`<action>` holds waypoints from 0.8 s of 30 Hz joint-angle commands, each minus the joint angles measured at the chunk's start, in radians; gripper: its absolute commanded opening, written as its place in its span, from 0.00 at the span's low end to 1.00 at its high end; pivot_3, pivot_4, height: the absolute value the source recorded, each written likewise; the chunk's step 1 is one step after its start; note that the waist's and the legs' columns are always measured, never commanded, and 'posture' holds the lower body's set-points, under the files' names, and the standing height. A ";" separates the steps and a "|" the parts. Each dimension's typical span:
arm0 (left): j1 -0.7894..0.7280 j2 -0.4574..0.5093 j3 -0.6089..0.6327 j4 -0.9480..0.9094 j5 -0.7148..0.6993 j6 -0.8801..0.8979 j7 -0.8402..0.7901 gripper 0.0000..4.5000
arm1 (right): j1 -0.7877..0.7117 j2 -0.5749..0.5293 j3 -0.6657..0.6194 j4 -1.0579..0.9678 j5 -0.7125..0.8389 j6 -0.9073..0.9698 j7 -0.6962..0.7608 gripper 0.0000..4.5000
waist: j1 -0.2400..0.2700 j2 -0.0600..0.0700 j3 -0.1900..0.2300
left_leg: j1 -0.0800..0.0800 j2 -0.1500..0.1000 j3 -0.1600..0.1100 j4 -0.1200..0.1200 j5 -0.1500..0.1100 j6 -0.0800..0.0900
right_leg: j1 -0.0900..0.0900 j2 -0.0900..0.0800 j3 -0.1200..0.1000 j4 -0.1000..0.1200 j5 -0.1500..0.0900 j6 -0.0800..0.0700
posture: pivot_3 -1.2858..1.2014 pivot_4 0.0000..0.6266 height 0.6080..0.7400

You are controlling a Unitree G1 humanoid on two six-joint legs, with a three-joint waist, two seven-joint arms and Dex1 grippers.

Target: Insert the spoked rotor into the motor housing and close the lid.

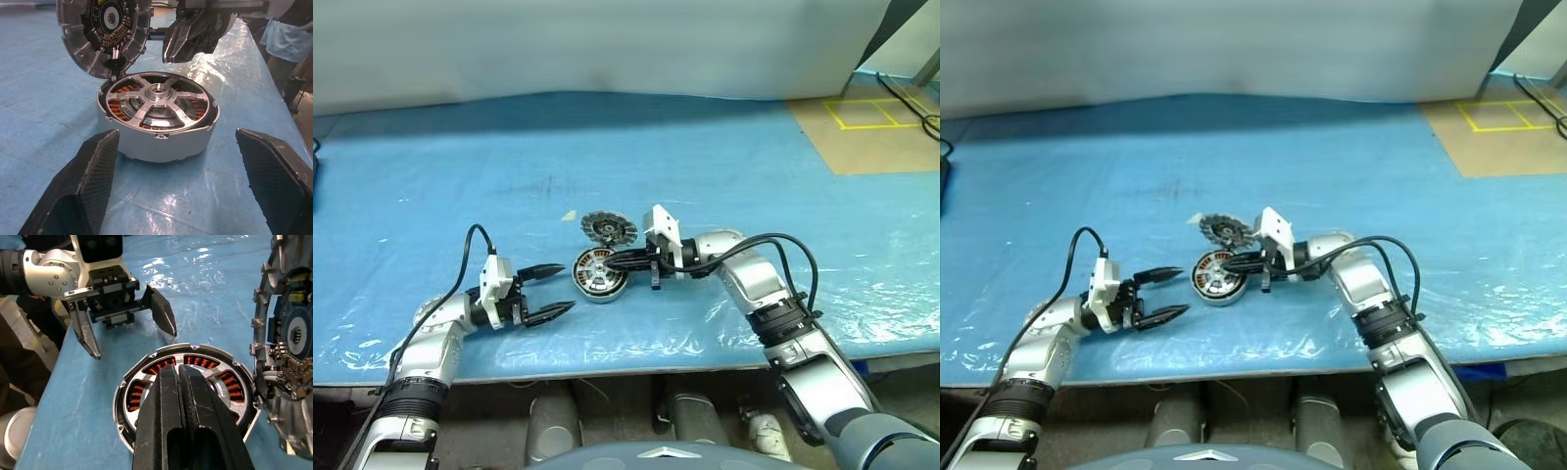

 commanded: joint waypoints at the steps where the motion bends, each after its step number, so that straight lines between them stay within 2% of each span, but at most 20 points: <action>1: 0.007 0.006 0.016 -0.033 -0.013 -0.002 0.004 0.89 | -0.003 0.002 0.021 0.019 -0.028 -0.031 0.000 0.01 | 0.000 0.000 0.000 | 0.000 0.000 0.000 0.000 0.000 0.000 | 0.000 0.000 0.000 0.000 0.000 0.000 | 0.52 0.24 1.00; 8: 0.012 0.009 0.018 -0.036 -0.015 0.000 0.002 0.89 | 0.014 -0.032 0.065 0.047 -0.110 -0.090 -0.022 0.01 | 0.000 0.000 0.000 | 0.002 0.000 0.000 0.000 0.000 0.000 | 0.002 0.000 0.000 0.000 0.000 0.000 | 0.52 0.24 1.00; 10: 0.009 0.008 0.016 -0.033 -0.014 0.000 0.001 0.89 | 0.017 -0.029 0.054 0.040 -0.097 -0.102 -0.025 0.01 | 0.000 0.000 0.000 | 0.004 0.000 0.000 0.000 0.000 0.000 | 0.004 0.000 0.000 0.000 -0.003 0.005 | 0.52 0.24 1.00; 14: 0.004 0.006 0.014 -0.030 -0.014 0.002 0.000 0.89 | 0.016 -0.037 0.024 -0.011 -0.054 -0.064 -0.013 0.01 | 0.000 0.000 0.000 | 0.005 0.000 0.000 0.000 0.000 0.000 | 0.004 0.000 0.000 0.000 -0.004 0.006 | 0.52 0.24 1.00; 24: 0.001 0.005 0.011 -0.024 -0.012 0.002 -0.005 0.89 | 0.010 -0.068 0.068 -0.025 -0.121 -0.082 -0.024 0.01 | 0.000 0.000 0.000 | 0.004 0.000 0.000 -0.001 0.000 0.000 | 0.003 0.000 0.000 0.000 -0.003 0.006 | 0.52 0.24 1.00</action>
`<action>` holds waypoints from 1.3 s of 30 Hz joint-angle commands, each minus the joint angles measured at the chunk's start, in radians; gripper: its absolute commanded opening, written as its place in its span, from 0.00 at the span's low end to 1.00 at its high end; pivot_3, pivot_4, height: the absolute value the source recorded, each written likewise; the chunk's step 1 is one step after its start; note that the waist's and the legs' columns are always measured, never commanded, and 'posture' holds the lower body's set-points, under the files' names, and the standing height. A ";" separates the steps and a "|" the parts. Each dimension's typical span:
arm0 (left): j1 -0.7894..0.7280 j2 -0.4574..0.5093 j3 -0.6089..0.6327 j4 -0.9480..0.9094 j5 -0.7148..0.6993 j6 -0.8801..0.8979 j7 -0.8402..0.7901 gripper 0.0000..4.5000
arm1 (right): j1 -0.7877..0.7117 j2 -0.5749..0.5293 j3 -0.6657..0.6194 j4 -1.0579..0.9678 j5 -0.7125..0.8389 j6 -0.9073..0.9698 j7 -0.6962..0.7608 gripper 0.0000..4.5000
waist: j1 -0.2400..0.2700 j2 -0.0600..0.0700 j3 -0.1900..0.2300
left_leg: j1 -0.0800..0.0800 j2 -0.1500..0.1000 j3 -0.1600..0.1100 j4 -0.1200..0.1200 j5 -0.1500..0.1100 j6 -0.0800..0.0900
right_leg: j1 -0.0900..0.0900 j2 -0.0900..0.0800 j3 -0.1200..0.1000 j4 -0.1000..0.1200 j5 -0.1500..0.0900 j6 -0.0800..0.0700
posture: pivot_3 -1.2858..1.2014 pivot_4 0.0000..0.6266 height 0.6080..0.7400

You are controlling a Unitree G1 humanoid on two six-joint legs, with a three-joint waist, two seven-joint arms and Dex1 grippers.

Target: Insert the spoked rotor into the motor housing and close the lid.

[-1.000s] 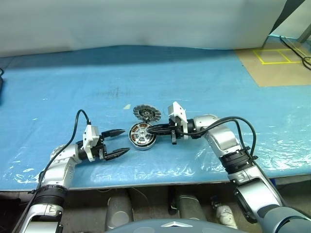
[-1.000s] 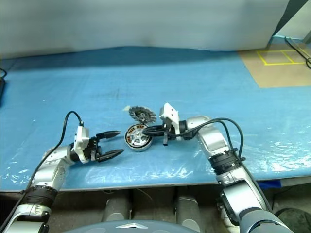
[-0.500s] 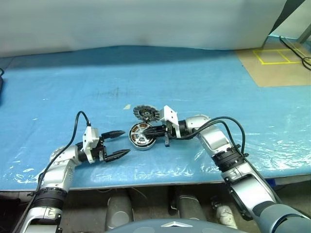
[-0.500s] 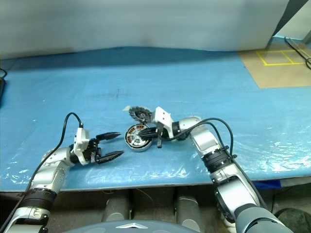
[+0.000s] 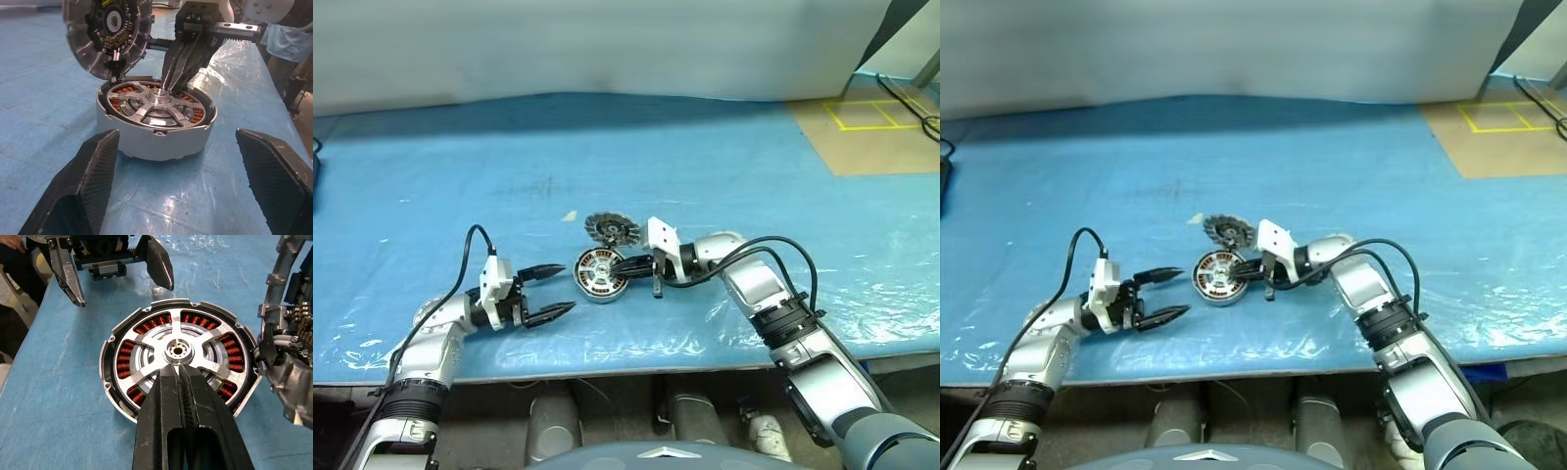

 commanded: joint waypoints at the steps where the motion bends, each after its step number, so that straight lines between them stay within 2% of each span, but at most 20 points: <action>1: 0.000 0.006 0.012 -0.018 -0.013 0.000 -0.006 0.89 | -0.002 -0.006 0.023 -0.002 -0.035 -0.005 -0.010 0.01 | 0.000 0.000 0.000 | 0.000 0.000 0.000 0.000 0.000 0.000 | 0.000 0.000 0.000 0.000 0.000 0.000 | 0.52 0.24 1.00; 4: 0.002 0.008 0.013 -0.020 -0.013 0.001 -0.006 0.89 | -0.001 0.005 0.014 -0.002 -0.024 -0.012 -0.012 0.01 | 0.000 0.000 0.000 | 0.000 0.000 0.000 0.000 0.000 0.000 | 0.000 0.000 0.000 0.000 0.000 0.000 | 0.52 0.24 1.00; 8: 0.006 0.009 0.016 -0.021 -0.014 0.000 -0.005 0.89 | 0.002 0.026 -0.068 -0.080 0.094 0.066 0.000 0.01 | 0.001 0.000 0.000 | 0.001 0.000 0.000 0.000 0.000 0.000 | 0.000 0.000 0.000 0.000 0.000 0.000 | 0.52 0.24 1.00; 15: 0.008 0.008 0.014 -0.013 -0.013 -0.003 -0.011 0.89 | 0.050 -0.052 -0.162 -0.280 0.256 0.230 0.036 0.01 | 0.002 0.000 0.000 | -0.002 0.000 0.000 -0.001 0.000 0.000 | -0.001 0.000 0.000 -0.001 0.003 -0.005 | 0.52 0.24 1.00; 18: 0.002 0.009 0.016 -0.007 -0.014 -0.002 -0.013 0.89 | 0.087 -0.113 -0.176 -0.297 0.258 0.255 0.038 0.01 | 0.003 0.000 0.000 | -0.002 0.000 0.000 -0.001 0.000 0.000 | -0.001 0.000 0.000 -0.001 0.002 -0.005 | 0.52 0.24 1.00; 22: 0.000 0.013 0.021 -0.005 -0.016 -0.002 -0.016 0.89 | 0.118 -0.208 -0.168 -0.196 0.173 0.184 0.025 0.01 | 0.003 0.000 0.000 | -0.002 -0.001 0.000 -0.001 0.000 0.000 | -0.001 0.000 0.000 -0.002 -0.001 0.001 | 0.52 0.24 1.00; 24: 0.001 0.015 0.025 -0.007 -0.019 -0.001 -0.017 0.89 | 0.074 -0.193 -0.188 -0.080 0.136 0.118 -0.032 0.01 | -0.002 0.000 0.000 | -0.002 -0.001 0.000 -0.001 0.000 0.000 | -0.001 0.000 0.000 -0.002 -0.001 0.001 | 0.52 0.24 1.00; 29: 0.012 0.018 0.029 -0.028 -0.030 0.008 -0.020 0.89 | -0.140 -0.075 -0.229 0.258 0.065 -0.076 -0.171 0.01 | -0.026 0.000 0.000 | -0.003 -0.001 0.000 -0.001 0.000 0.000 | -0.005 0.000 0.000 0.001 -0.001 0.001 | 0.52 0.24 1.00; 32: 0.021 0.023 0.035 -0.038 -0.035 0.010 -0.019 0.89 | -0.237 -0.008 -0.232 0.384 0.050 -0.150 -0.181 0.01 | -0.029 0.000 0.000 | -0.004 -0.001 0.000 -0.001 0.000 0.000 | -0.006 0.000 0.000 0.002 0.000 -0.001 | 0.52 0.24 1.00; 33: 0.026 0.024 0.037 -0.040 -0.036 0.011 -0.017 0.89 | -0.257 0.011 -0.229 0.410 0.048 -0.167 -0.169 0.01 | -0.027 0.000 0.000 | -0.004 -0.001 0.000 -0.001 0.000 0.000 | -0.006 0.000 0.000 0.002 0.003 -0.007 | 0.52 0.24 1.00; 39: 0.067 0.033 0.070 -0.067 -0.043 0.005 0.013 0.89 | -0.259 0.106 -0.217 0.334 0.116 -0.102 -0.042 0.01 | -0.019 0.000 0.000 | -0.008 0.000 0.000 -0.001 -0.002 -0.003 | -0.008 0.001 -0.001 0.001 0.000 -0.010 | 0.52 0.24 1.00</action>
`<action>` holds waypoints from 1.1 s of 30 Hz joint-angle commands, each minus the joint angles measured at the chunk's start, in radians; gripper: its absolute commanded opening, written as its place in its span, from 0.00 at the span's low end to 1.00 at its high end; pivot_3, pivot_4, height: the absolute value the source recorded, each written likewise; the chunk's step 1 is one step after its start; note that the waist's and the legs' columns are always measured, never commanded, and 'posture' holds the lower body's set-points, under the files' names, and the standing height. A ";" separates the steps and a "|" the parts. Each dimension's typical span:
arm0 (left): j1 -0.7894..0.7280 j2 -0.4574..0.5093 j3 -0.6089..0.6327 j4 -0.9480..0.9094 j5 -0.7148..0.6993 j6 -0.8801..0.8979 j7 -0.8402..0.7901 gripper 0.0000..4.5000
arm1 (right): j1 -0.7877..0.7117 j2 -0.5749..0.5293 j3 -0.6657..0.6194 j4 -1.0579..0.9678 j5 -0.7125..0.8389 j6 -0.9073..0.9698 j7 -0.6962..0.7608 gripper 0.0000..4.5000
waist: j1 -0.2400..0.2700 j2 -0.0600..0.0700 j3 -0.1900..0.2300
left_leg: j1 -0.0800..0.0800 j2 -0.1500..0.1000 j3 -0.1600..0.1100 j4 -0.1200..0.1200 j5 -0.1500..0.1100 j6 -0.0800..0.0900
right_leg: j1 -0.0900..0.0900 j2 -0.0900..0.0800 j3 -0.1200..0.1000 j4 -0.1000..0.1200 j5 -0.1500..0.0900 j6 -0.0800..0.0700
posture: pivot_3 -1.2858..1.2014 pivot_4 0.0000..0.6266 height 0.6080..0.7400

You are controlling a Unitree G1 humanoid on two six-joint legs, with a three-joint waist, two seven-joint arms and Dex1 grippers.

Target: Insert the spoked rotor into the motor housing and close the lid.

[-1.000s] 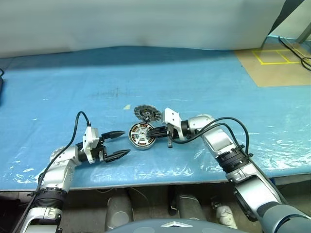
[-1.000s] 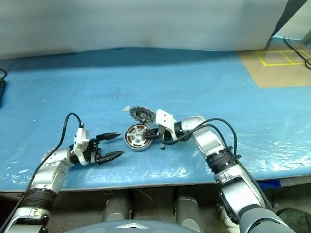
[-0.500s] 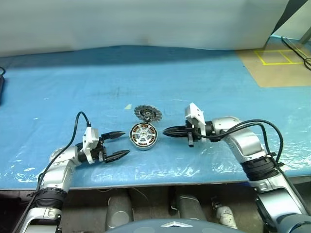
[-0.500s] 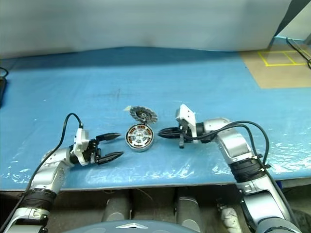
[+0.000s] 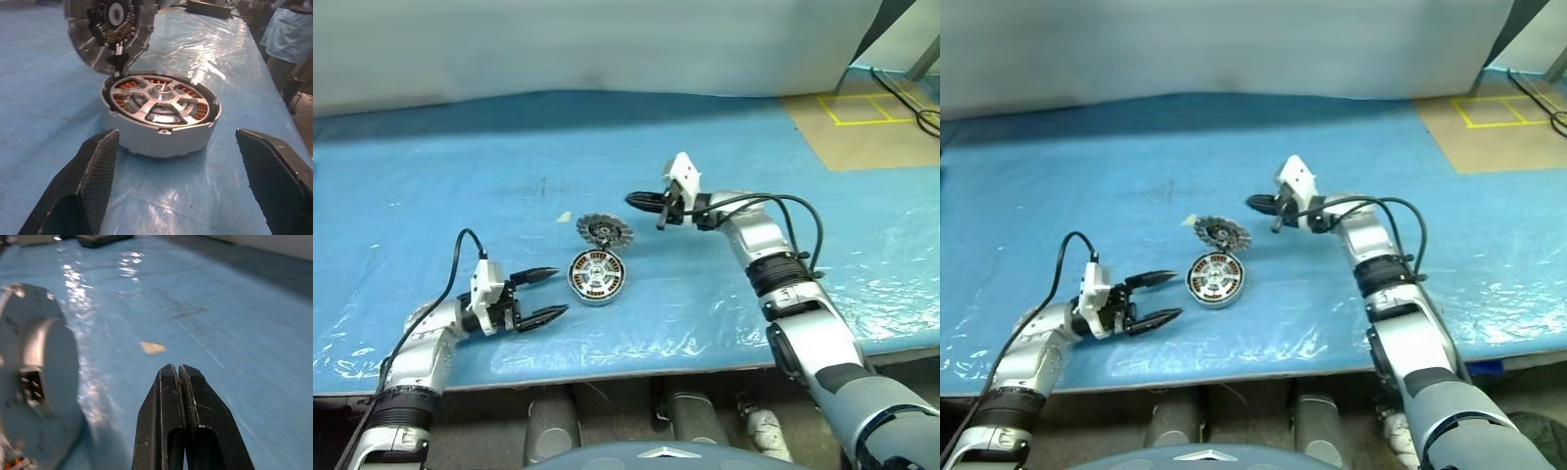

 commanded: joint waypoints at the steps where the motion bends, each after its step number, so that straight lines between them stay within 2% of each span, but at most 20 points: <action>1: 0.019 0.013 0.036 -0.048 -0.022 -0.003 0.015 0.89 | 0.017 0.014 -0.010 -0.096 0.051 0.039 0.062 0.01 | 0.005 0.000 0.000 | 0.000 0.000 0.000 0.000 0.000 0.000 | 0.000 0.000 0.000 0.000 0.000 0.000 | 0.52 0.24 1.00; 10: 0.017 0.013 0.039 -0.047 -0.020 -0.001 0.022 0.89 | 0.190 -0.031 0.079 -0.380 0.075 0.212 0.180 0.01 | 0.007 0.000 0.000 | 0.007 0.002 0.000 0.001 0.000 0.000 | 0.006 0.001 -0.001 0.001 0.000 0.000 | 0.52 0.24 1.00; 16: -0.002 0.007 0.032 -0.027 -0.013 -0.002 0.020 0.89 | 0.271 -0.014 0.153 -0.390 0.011 0.192 0.128 0.01 | 0.003 0.000 0.000 | 0.009 0.003 0.000 0.000 0.000 0.000 | 0.006 0.002 -0.001 0.001 0.000 0.000 | 0.52 0.24 1.00; 23: -0.017 0.009 0.032 -0.010 -0.006 -0.005 0.016 0.89 | 0.290 -0.021 0.170 -0.345 -0.032 0.142 0.091 0.01 | 0.001 -0.001 0.000 | 0.012 0.002 0.000 0.000 0.000 0.000 | 0.009 0.002 0.000 0.001 -0.002 0.003 | 0.52 0.24 1.00; 28: -0.019 0.003 0.029 -0.009 -0.007 -0.007 0.017 0.89 | 0.298 -0.033 0.127 -0.396 0.019 0.125 0.098 0.01 | 0.002 -0.001 0.000 | 0.013 0.002 0.000 0.000 0.000 0.000 | 0.010 0.002 0.000 0.001 -0.004 0.007 | 0.52 0.24 1.00; 33: -0.022 0.001 0.029 -0.002 -0.005 -0.011 0.013 0.89 | 0.250 0.019 0.046 -0.431 0.086 0.124 0.038 0.01 | -0.001 -0.001 0.000 | 0.012 0.003 0.000 0.000 0.000 0.000 | 0.009 0.002 0.000 0.001 -0.001 0.001 | 0.52 0.24 1.00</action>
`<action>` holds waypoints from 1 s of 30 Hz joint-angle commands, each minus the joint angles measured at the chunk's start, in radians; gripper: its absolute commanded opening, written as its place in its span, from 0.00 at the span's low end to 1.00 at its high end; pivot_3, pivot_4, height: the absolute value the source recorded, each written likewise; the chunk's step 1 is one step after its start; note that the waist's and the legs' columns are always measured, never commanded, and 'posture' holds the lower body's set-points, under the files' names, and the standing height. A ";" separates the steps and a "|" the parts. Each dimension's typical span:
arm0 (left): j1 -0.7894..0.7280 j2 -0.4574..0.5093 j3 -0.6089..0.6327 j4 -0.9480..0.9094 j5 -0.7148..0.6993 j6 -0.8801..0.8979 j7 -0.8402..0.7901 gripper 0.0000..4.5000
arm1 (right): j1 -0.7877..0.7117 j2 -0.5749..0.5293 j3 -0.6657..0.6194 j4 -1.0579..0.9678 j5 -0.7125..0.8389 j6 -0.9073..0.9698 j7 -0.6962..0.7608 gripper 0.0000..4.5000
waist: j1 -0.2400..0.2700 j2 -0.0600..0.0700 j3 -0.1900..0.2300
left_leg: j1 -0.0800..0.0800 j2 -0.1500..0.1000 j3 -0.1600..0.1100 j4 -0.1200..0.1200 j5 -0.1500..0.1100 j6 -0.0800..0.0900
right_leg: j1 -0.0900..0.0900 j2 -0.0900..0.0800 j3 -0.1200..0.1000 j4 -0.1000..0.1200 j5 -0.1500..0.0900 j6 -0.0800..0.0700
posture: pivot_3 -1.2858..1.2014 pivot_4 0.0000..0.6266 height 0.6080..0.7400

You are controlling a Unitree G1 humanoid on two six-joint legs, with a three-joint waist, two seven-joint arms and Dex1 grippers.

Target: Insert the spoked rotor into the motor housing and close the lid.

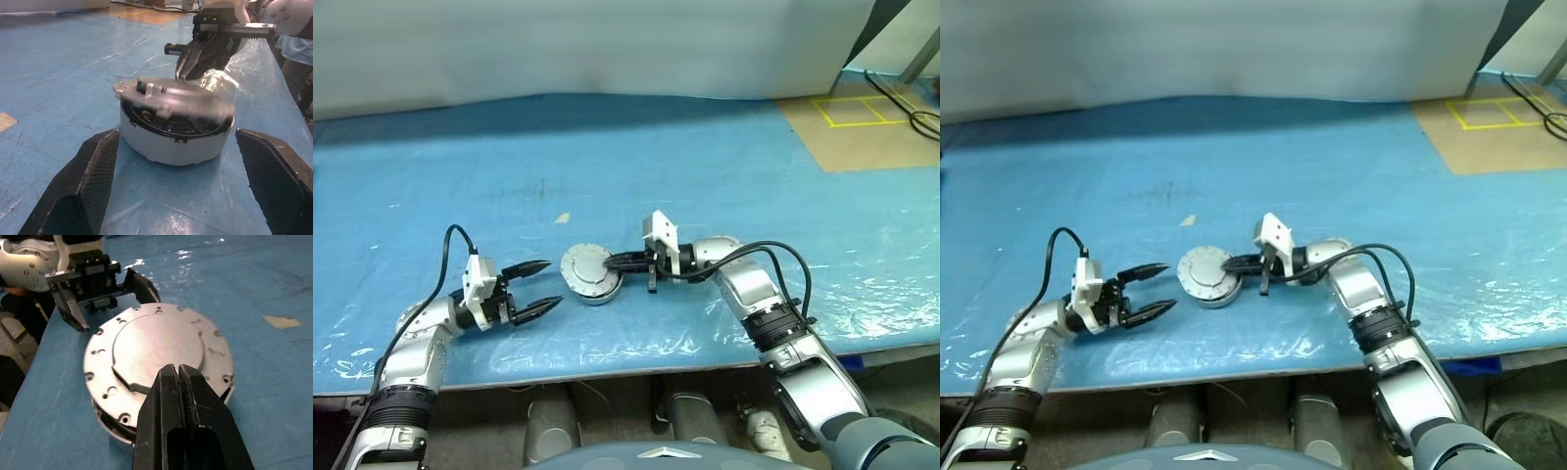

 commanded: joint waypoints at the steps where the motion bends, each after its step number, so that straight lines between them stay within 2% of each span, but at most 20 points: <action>1: -0.008 0.005 0.003 0.001 0.004 -0.016 -0.006 0.89 | -0.046 0.028 -0.040 -0.057 0.042 -0.009 -0.029 0.01 | -0.001 0.000 0.000 | 0.000 0.000 0.000 0.000 0.000 0.000 | 0.000 0.000 0.000 0.000 0.000 0.000 | 0.52 0.24 1.00; 3: -0.010 0.006 0.004 0.006 0.007 -0.021 -0.005 0.89 | -0.057 0.035 -0.028 -0.052 0.029 -0.011 -0.038 0.05 | -0.001 0.000 0.000 | 0.000 0.000 0.000 0.000 0.000 0.000 | -0.001 0.000 0.000 0.000 0.000 0.000 | 0.52 0.24 1.00; 6: -0.012 0.004 0.006 0.009 0.010 -0.025 -0.005 0.89 | -0.058 0.039 -0.001 -0.056 0.017 -0.005 -0.027 0.20 | 0.001 0.000 0.000 | -0.001 0.000 0.000 -0.001 0.000 0.000 | -0.001 0.000 0.000 -0.001 0.000 0.000 | 0.52 0.24 1.00; 16: 0.006 -0.001 0.000 -0.004 0.018 -0.027 0.002 0.89 | -0.048 0.064 0.043 -0.039 -0.004 -0.014 -0.033 0.98 | 0.000 0.000 0.000 | -0.002 0.000 0.000 -0.002 0.000 0.000 | -0.001 0.000 0.000 -0.001 0.000 0.000 | 0.52 0.24 1.00; 30: 0.026 0.002 -0.008 -0.024 0.020 -0.017 0.009 0.89 | -0.024 0.084 0.094 0.030 -0.074 -0.102 -0.056 0.99 | 0.000 0.000 0.000 | -0.002 0.000 0.000 -0.002 0.000 0.000 | -0.002 0.000 0.000 -0.001 0.000 0.000 | 0.52 0.24 1.00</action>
